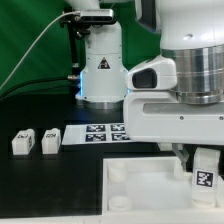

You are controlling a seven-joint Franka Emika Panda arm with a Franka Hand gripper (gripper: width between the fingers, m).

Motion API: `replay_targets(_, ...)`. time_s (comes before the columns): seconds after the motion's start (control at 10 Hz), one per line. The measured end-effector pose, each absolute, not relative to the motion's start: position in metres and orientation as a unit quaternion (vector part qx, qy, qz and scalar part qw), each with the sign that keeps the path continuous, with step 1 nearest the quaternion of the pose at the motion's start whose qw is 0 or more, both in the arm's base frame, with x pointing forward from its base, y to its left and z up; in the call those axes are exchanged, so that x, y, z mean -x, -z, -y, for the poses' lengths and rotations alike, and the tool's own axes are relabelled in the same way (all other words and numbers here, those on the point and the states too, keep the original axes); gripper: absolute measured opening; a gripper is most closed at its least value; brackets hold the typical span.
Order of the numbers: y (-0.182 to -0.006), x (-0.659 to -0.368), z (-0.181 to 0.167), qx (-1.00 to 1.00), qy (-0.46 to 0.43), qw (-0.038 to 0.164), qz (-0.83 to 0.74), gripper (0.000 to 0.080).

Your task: Assemble one leg

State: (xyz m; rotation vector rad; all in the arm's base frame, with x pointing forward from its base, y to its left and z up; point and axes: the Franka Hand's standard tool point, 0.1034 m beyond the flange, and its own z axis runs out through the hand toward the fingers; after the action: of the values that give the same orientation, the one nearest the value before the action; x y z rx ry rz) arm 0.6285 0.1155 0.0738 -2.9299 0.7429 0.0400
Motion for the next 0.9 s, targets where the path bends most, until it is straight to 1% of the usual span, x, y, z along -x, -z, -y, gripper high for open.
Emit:
replay_targets(0.1, -0.0731, -0.629, -0.1133, 0.942, -0.021, 0.07, -0.327, 0.03)
replay_targets(0.3, -0.0719, -0.6292, -0.1113, 0.883, -0.031, 0.077, -0.461, 0.03)
replay_targets(0.5, -0.0707, -0.6276, -0.1065, 0.78, -0.041, 0.107, -0.616, 0.03)
replay_targets(0.6, -0.0707, -0.6269, -0.1084, 0.733, -0.049, 0.112, -0.669, 0.03)
replay_targets(0.7, -0.0707, -0.6272, -0.1079, 0.711, -0.054, 0.116, -0.692, 0.03)
replay_targets(0.9, -0.0706, -0.6272, -0.1072, 0.73, -0.051, 0.117, -0.671, 0.03)
